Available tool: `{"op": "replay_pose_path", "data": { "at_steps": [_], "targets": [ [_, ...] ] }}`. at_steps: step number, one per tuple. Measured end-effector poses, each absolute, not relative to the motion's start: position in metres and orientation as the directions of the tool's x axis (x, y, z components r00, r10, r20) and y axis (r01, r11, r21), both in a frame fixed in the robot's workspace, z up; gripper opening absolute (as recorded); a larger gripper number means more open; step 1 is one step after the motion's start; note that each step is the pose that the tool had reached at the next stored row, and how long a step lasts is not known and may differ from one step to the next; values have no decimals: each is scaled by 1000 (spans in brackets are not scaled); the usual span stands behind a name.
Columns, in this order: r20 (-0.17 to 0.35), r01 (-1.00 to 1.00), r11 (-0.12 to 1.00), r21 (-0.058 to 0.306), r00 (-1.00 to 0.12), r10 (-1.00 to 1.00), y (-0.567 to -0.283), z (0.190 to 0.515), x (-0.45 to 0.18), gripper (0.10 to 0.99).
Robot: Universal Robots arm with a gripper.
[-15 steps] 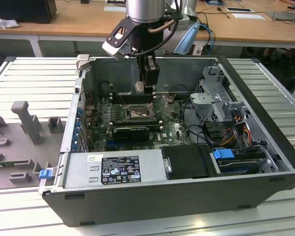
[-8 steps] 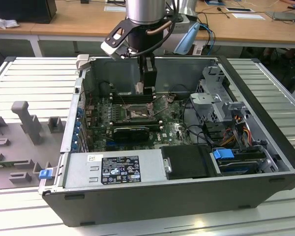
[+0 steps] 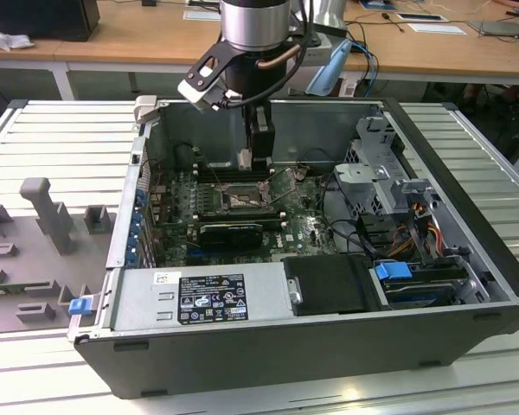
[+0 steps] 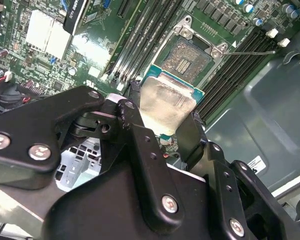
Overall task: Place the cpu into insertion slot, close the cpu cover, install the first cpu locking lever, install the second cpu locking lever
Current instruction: 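Place the cpu into insertion slot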
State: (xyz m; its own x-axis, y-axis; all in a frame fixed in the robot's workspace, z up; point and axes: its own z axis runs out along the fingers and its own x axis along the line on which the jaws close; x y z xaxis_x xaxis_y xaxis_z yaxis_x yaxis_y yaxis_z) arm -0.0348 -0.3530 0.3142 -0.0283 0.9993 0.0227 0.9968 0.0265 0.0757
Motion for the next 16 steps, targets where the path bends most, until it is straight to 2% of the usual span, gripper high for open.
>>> {"op": "replay_pose_path", "data": {
  "at_steps": [16],
  "targets": [
    [23,997,9,76,-11,1000,-350,300,-35,525]
  ]
}}
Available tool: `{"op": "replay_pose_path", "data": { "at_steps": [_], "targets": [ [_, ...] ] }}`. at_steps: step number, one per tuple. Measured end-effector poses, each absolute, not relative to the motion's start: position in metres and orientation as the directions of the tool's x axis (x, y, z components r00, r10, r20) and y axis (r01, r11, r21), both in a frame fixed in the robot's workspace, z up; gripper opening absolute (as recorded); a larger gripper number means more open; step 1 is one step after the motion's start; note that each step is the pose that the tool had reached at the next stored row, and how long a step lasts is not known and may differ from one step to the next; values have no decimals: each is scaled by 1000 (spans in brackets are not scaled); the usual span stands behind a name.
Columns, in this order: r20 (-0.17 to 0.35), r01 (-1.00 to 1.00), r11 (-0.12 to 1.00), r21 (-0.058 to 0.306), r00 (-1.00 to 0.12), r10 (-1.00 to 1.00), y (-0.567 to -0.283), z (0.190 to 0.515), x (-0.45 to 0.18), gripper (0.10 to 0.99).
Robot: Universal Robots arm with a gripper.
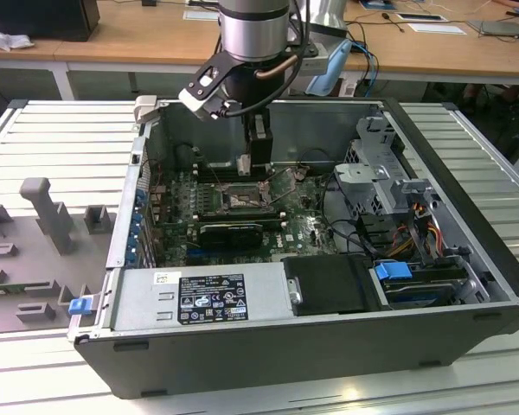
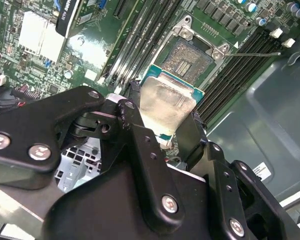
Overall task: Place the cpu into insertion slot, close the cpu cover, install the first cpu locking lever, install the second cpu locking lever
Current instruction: 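Place the cpu into insertion slot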
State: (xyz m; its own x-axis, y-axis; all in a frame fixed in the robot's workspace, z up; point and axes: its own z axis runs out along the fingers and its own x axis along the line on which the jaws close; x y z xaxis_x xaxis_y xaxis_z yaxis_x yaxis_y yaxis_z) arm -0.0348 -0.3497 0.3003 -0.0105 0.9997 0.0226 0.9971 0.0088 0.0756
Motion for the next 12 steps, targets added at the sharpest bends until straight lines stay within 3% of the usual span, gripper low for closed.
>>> {"op": "replay_pose_path", "data": {
  "at_steps": [12],
  "targets": [
    [23,997,3,75,-5,1000,-349,281,-35,525]
  ]
}}
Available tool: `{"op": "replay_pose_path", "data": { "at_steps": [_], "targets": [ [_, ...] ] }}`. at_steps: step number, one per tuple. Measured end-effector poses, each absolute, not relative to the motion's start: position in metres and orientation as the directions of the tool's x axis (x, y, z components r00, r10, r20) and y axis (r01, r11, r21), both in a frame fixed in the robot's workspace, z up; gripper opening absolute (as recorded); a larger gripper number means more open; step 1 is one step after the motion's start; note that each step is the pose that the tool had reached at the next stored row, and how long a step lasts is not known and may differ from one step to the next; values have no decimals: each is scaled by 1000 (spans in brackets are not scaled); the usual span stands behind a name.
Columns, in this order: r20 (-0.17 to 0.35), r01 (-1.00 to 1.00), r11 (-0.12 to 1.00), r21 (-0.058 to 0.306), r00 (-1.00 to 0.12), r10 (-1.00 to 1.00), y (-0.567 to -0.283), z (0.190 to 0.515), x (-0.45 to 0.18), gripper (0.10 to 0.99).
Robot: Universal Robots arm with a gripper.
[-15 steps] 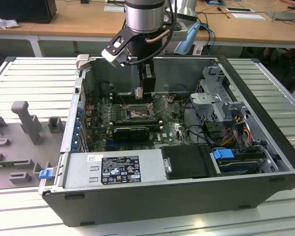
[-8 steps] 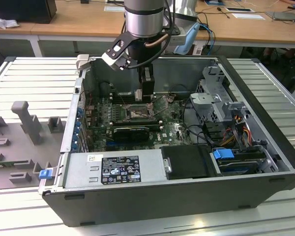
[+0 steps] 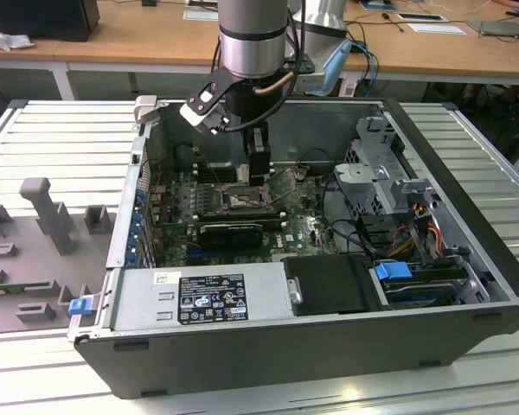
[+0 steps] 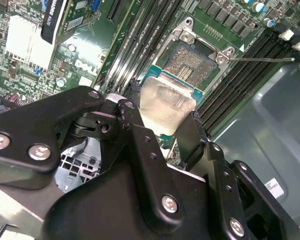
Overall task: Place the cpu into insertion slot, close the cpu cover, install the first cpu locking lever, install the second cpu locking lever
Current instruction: 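Place the cpu into insertion slot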
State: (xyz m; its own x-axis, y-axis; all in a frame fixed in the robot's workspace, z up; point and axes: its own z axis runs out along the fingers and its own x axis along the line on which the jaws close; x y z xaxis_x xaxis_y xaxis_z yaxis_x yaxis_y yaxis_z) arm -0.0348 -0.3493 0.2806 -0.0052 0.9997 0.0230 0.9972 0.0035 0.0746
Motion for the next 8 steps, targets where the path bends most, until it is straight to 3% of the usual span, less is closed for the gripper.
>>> {"op": "replay_pose_path", "data": {
  "at_steps": [8],
  "targets": [
    [23,997,3,75,-5,1000,-349,273,-35,525]
  ]
}}
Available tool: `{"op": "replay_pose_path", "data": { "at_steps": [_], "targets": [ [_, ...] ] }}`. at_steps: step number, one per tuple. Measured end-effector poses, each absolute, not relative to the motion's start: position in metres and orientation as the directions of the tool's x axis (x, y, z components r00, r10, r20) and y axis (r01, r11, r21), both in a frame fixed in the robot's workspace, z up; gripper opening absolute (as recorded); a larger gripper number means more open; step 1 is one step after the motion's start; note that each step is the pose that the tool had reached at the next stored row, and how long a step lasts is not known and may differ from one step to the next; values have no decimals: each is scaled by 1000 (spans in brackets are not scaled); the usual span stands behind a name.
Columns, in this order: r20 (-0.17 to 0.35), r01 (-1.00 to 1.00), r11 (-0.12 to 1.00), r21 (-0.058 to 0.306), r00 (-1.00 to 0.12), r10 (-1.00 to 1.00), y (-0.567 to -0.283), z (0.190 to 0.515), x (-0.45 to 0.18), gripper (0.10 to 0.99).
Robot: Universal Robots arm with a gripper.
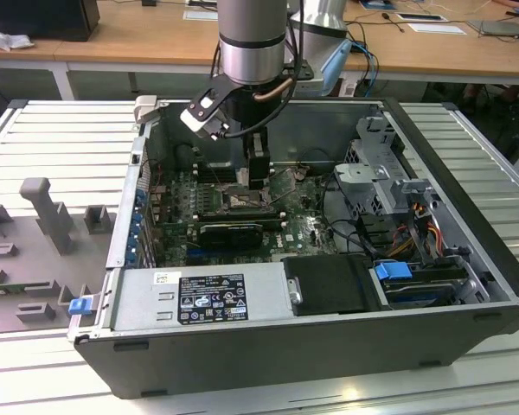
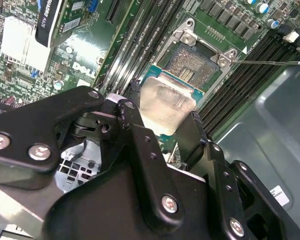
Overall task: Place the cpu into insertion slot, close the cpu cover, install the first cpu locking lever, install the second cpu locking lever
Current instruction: 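Place the cpu into insertion slot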
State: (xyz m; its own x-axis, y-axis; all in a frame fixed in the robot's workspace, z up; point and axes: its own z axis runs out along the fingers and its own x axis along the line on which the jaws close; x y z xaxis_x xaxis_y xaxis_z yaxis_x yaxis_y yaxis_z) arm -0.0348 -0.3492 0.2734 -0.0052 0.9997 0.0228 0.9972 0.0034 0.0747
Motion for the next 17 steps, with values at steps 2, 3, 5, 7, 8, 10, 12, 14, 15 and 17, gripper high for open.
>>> {"op": "replay_pose_path", "data": {
  "at_steps": [2,3,5,7,8,10,12,14,15,17],
  "targets": [
    [23,997,3,75,-5,1000,-349,270,-35,525],
    [23,997,3,74,-5,1000,-349,269,-35,525],
    [23,997,3,74,-5,1000,-346,266,-35,525],
    [23,997,3,74,-5,1000,-344,264,-35,525],
    [23,997,3,74,-5,1000,-343,262,-35,525],
    [23,997,3,74,-5,1000,-341,259,-35,525],
    [23,997,3,74,-5,1000,-339,251,-36,525],
    [23,997,3,74,-5,1000,-336,246,-37,525],
    [23,997,3,74,-5,1000,-336,244,-38,525],
    [23,997,3,74,-5,1000,-333,239,-39,525]
  ]
}}
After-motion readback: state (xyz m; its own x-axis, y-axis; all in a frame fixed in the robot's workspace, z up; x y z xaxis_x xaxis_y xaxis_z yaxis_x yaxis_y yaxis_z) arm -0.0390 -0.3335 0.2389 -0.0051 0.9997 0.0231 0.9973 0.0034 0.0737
